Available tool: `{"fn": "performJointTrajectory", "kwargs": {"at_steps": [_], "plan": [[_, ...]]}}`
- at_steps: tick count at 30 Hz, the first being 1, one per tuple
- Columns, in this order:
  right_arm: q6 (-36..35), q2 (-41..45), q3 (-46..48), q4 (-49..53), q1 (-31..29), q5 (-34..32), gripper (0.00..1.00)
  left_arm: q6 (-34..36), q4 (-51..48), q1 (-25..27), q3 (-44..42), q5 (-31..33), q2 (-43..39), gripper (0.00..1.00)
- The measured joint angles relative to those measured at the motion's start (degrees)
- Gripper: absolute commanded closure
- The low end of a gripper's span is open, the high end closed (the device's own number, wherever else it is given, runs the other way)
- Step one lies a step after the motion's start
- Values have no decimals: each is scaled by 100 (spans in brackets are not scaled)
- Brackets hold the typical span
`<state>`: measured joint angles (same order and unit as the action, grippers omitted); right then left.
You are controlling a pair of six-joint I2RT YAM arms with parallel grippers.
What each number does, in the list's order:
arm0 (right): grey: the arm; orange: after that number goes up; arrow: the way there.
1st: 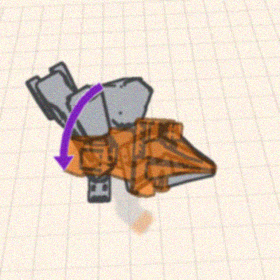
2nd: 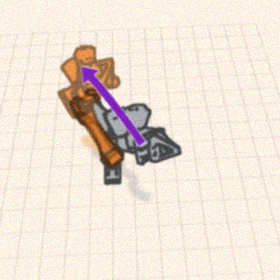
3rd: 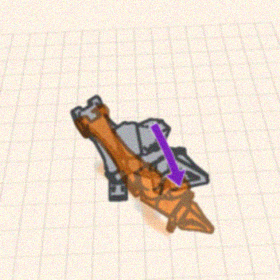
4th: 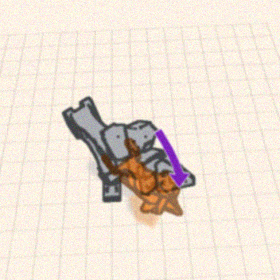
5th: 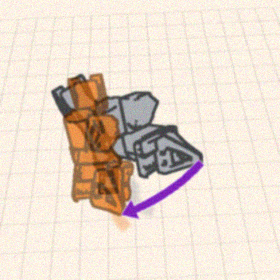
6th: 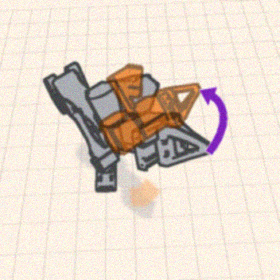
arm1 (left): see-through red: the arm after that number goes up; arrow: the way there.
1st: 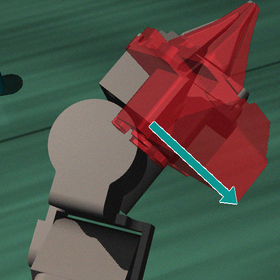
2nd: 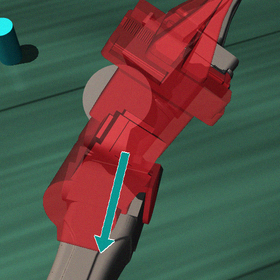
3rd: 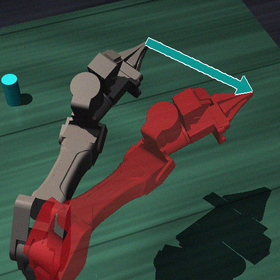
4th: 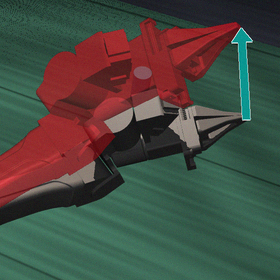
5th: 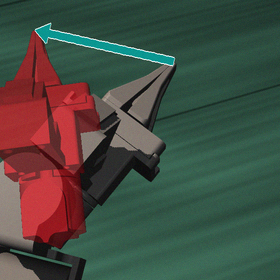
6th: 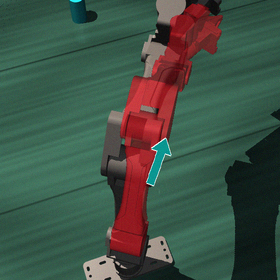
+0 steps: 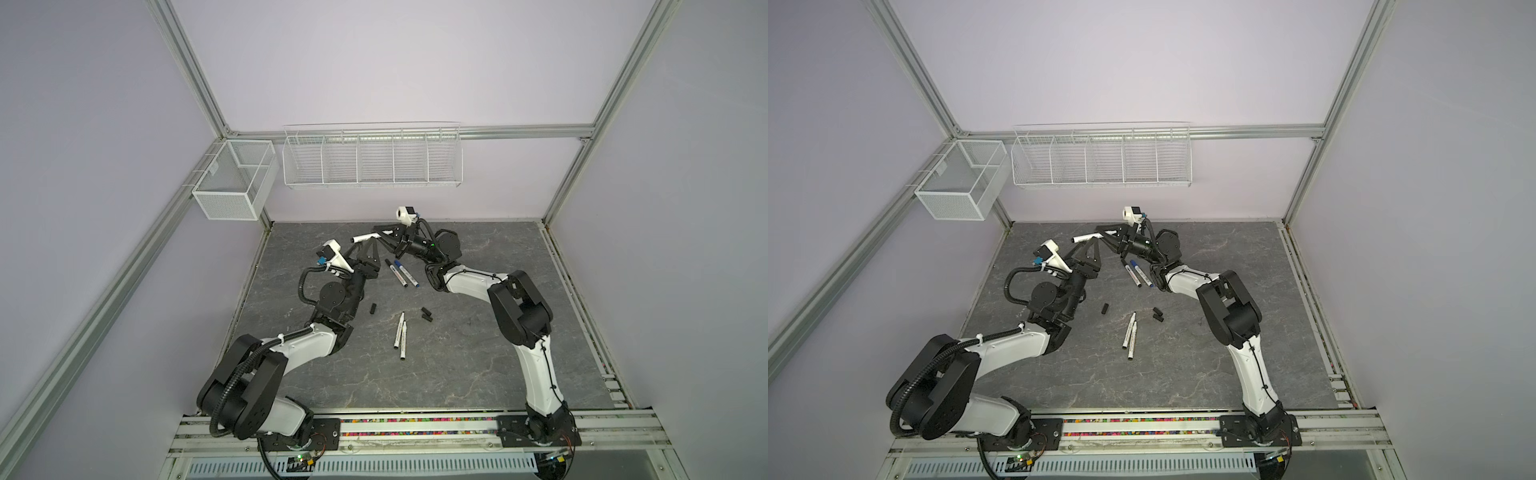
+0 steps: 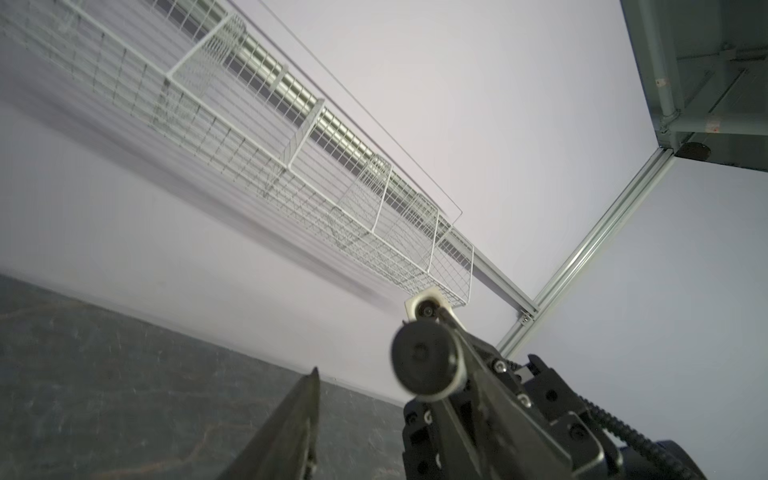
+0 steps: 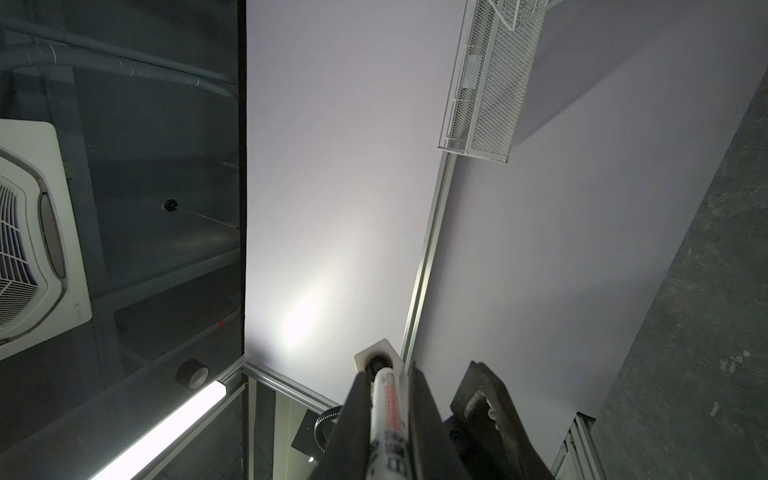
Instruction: Insert the pens into the pen caps
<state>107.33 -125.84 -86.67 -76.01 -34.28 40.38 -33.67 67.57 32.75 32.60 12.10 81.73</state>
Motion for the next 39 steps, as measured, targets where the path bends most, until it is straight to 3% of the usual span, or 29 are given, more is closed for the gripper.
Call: {"fn": "performJointTrajectory", "kwargs": {"at_steps": [1,4,7,10,12,16,19,21,25,30,39], "plan": [[-74,44,50,81,39,31,92,9,-61,0,-111,-9,-120,27],[-350,208,262,352,195,179,93,-72,-619,-50,-472,-11,-807,23],[-798,476,566,861,431,409,93,-190,-2166,-284,-439,28,-1915,22],[-1639,857,772,1897,658,673,92,-142,-4037,-496,168,258,-2697,22],[-2590,1187,741,3206,763,785,93,61,-5082,-577,658,310,-2892,24],[-5654,1604,-422,7206,678,452,93,549,-6671,-699,1488,94,-2616,26],[-7145,1790,-944,8922,522,197,93,861,-7320,-737,1788,-413,-2046,27],[-7733,1899,-968,9645,455,127,93,1012,-7538,-737,1823,-887,-1655,27],[-8367,1856,-964,10535,415,48,93,1202,-7757,-728,1818,-1818,-1054,27],[-8767,1746,-1060,11101,308,4,93,1405,-7563,-673,1803,-2616,-1040,27],[-8876,1565,-1191,11241,114,173,92,1777,-7571,-374,1845,-3526,-872,31]]}}
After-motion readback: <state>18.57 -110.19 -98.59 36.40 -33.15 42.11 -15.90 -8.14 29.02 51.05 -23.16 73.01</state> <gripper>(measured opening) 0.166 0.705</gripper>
